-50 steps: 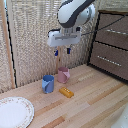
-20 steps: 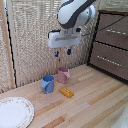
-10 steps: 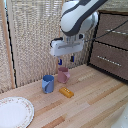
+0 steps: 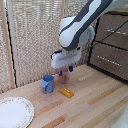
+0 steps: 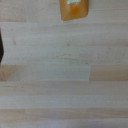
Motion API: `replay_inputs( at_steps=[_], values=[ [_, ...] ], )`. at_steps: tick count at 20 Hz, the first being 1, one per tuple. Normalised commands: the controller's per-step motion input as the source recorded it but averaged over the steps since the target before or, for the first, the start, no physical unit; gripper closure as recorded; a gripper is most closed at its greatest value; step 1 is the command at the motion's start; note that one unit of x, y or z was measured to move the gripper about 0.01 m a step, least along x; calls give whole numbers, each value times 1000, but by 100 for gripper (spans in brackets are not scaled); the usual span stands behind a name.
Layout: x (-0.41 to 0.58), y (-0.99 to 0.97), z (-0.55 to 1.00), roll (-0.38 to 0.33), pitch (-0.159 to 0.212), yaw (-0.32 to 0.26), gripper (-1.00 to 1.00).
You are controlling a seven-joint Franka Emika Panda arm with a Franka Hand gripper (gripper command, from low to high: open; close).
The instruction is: Caressingly guide your clamp towards the toast. Compassionately possess the toast with your clamp. Gradually tag the toast up from the worktable. Complaisantly, cruise the held-toasty-pillow to your white crockery. Last but notably, liberate the toast onto the shiny white tableware.
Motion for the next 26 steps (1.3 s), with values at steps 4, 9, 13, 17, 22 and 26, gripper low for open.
replay_inputs(
  at_steps=[4, 9, 13, 17, 22, 26],
  values=[
    [-3, 0, -458, -77, 2, 140, -100],
    [-37, 0, -462, -103, 0, 83, -100],
    [-50, 0, -407, -90, -1, 6, -100],
    [0, 0, -346, -60, -17, 11, -100],
    [111, -8, -268, -45, -36, 61, -100],
    [143, -3, -171, -51, -19, 128, 100]
  ],
)
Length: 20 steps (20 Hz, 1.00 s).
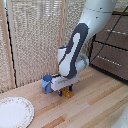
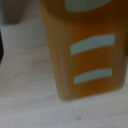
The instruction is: Caressingly guide your clamp towards the toast. Compassionately possess the toast with your clamp. Gradually tag the toast up from the worktable. Complaisantly, cruise the held-toasty-pillow to your white crockery. Last but notably, liberate the toast onto the shiny white tableware.
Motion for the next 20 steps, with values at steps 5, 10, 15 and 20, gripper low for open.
replay_inputs(
  at_steps=[5, 10, 15, 20],
  values=[
    [51, 0, -121, -54, -7, 140, 100],
    [-101, 18, 91, -14, -16, 29, 100],
    [-85, 110, 938, 0, -20, -19, 100],
    [7, 155, 1000, 0, 3, 0, 100]
  ],
)
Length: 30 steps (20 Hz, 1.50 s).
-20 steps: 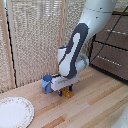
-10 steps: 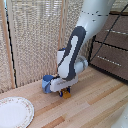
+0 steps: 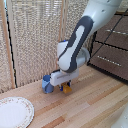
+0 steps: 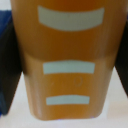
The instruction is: Caressingly guide your clamp towards the toast. Compassionately possess the toast with your clamp. Gradually tag the toast up from the worktable. Complaisantly, cruise the held-toasty-pillow to your white crockery. Last but notably, liberate the toast onto the shiny white tableware.
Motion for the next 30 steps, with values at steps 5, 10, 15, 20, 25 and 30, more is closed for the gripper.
replay_inputs(
  at_steps=[5, 10, 15, 20, 25, 30],
  values=[
    [126, 379, 991, 2, 46, 0, 100],
    [12, 599, 697, 97, 65, -12, 100],
    [0, 733, 445, 91, 85, -3, 100],
    [26, 943, 158, -4, 111, 0, 100],
    [131, 960, 123, -19, 63, 0, 100],
    [229, 936, 161, -11, 47, -6, 100]
  ],
)
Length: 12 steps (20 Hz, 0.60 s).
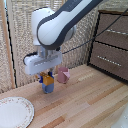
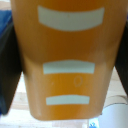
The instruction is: Caressingly guide your clamp towards the toast. Compassionately possess the toast with your clamp. Gradually tag the toast up from the worktable. Complaisantly, cruise the held-toasty-pillow to your white crockery. Last but notably, liberate the toast onto the shiny white tableware.
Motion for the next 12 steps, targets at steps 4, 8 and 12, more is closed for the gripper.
replay_inputs(
  at_steps=[4, 8, 12],
  values=[
    [356, 904, 165, -18, 37, -1, 100],
    [414, 839, 18, -51, 60, 0, 100],
    [464, 753, -121, -111, 38, 0, 100]
  ],
)
